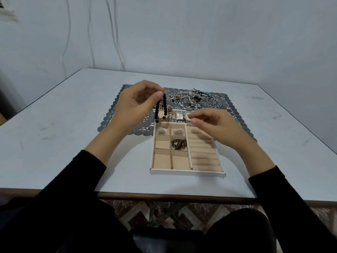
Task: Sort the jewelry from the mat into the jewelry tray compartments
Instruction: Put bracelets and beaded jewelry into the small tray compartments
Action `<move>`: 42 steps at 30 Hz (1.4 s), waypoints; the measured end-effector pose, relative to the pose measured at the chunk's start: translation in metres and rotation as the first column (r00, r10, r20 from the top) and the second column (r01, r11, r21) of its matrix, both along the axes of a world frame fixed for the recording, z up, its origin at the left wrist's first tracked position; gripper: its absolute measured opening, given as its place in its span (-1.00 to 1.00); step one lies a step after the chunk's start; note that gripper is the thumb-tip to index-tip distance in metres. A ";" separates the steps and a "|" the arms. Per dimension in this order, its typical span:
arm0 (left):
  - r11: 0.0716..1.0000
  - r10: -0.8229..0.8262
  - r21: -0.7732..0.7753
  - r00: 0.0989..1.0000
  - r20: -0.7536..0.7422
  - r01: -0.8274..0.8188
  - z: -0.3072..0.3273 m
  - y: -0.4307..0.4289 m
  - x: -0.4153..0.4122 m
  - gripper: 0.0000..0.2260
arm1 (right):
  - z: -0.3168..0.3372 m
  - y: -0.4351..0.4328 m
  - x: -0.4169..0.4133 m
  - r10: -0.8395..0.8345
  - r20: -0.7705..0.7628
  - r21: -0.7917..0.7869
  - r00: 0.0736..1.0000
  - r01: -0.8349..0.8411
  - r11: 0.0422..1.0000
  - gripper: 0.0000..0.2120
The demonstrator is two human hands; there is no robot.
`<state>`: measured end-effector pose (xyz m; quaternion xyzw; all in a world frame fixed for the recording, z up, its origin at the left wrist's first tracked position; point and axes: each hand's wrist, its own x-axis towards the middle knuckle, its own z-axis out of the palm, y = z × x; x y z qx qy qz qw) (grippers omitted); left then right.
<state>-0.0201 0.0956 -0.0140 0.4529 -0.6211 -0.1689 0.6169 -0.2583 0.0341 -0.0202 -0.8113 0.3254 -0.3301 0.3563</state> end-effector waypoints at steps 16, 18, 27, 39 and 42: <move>0.996 -0.080 0.026 0.989 -0.125 0.084 -0.001 0.016 -0.016 -0.90 | -0.048 -0.036 -0.039 -0.437 -0.375 -0.296 0.817 0.341 0.892 -0.70; 0.994 -0.080 0.060 0.985 -0.151 0.090 -0.003 0.018 -0.016 -0.91 | -0.051 -0.037 -0.039 -0.435 -0.377 -0.312 0.818 0.330 0.891 -0.76; 0.978 -0.100 0.153 0.964 -0.246 0.140 -0.009 0.038 -0.017 -0.86 | -0.050 -0.035 -0.038 -0.433 -0.368 -0.313 0.823 0.329 0.891 -0.77; 0.936 -0.041 0.328 0.966 -0.255 0.126 -0.025 0.042 -0.013 -0.91 | -0.051 -0.036 -0.038 -0.430 -0.353 -0.318 0.831 0.326 0.891 -0.76; 0.915 -0.016 0.367 0.923 -0.385 0.169 -0.028 0.042 -0.017 -0.89 | -0.051 -0.036 -0.038 -0.429 -0.350 -0.318 0.833 0.326 0.891 -0.77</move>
